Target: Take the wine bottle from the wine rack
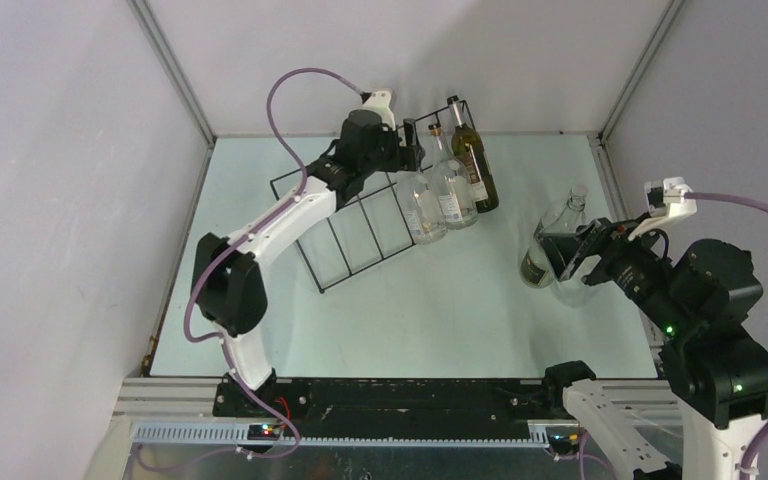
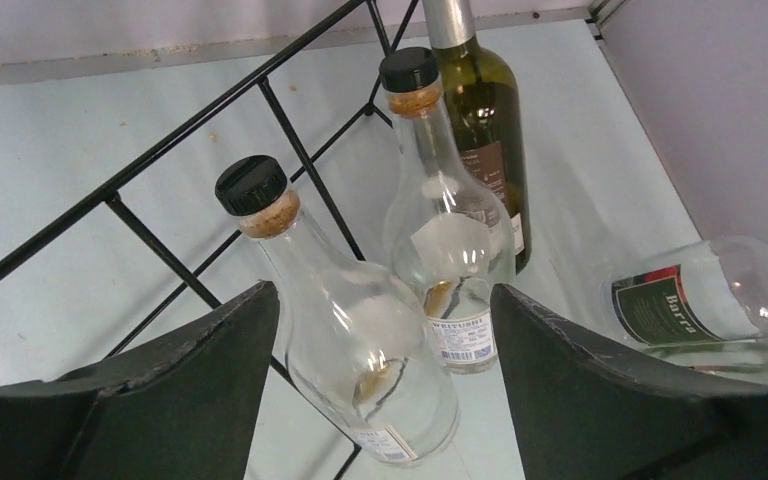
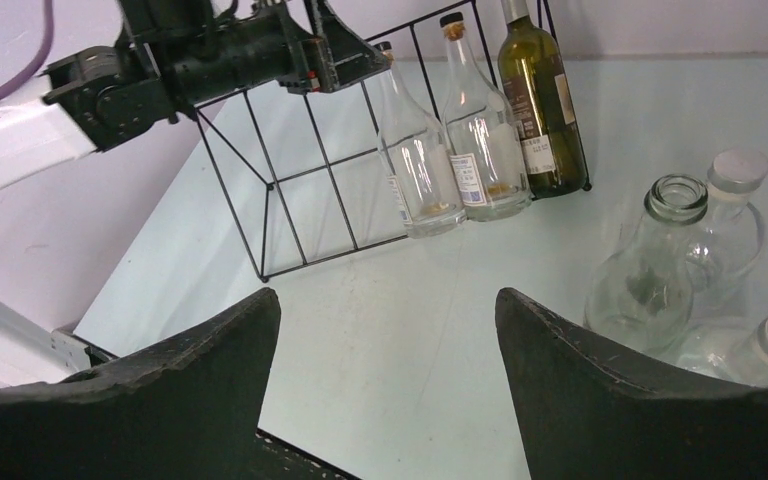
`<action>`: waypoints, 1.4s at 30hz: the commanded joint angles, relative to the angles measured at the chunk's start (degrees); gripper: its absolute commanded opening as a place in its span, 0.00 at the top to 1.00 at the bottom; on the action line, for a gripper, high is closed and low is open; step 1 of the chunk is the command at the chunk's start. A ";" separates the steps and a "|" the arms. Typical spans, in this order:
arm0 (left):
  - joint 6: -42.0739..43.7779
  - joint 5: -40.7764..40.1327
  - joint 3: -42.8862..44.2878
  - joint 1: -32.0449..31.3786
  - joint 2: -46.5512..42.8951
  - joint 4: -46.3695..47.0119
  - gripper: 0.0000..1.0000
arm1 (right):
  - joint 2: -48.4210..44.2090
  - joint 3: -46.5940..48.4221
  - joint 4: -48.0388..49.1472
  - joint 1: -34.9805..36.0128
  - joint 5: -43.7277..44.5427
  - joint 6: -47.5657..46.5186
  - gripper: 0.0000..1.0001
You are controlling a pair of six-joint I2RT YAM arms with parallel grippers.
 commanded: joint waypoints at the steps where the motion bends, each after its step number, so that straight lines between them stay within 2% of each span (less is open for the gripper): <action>1: -0.97 -1.54 3.84 0.54 3.16 1.94 0.17 | -1.02 1.48 -0.83 0.16 -0.42 -1.04 0.19; 6: -1.89 -3.49 4.47 0.82 5.10 2.46 0.20 | -1.05 1.84 -1.42 0.18 -0.21 -0.73 0.19; 15: -2.76 -6.55 10.56 1.21 10.60 0.09 0.24 | -1.03 3.98 -2.11 0.20 -1.82 1.44 0.19; 18: -3.96 -6.52 12.60 1.64 13.00 -0.60 0.29 | -1.04 4.64 -3.03 0.18 -1.68 1.62 0.19; 30: -5.23 -6.99 11.84 2.19 14.94 -0.02 0.33 | -1.48 4.43 -3.40 0.15 -2.10 1.70 0.19; 36: -5.00 -6.48 13.15 2.19 16.30 0.15 0.43 | -1.79 4.09 -3.33 0.16 -2.21 1.67 0.19; 42: -5.08 -6.61 13.47 2.37 17.21 0.30 0.44 | -1.92 4.32 -3.96 0.18 -2.33 1.28 0.19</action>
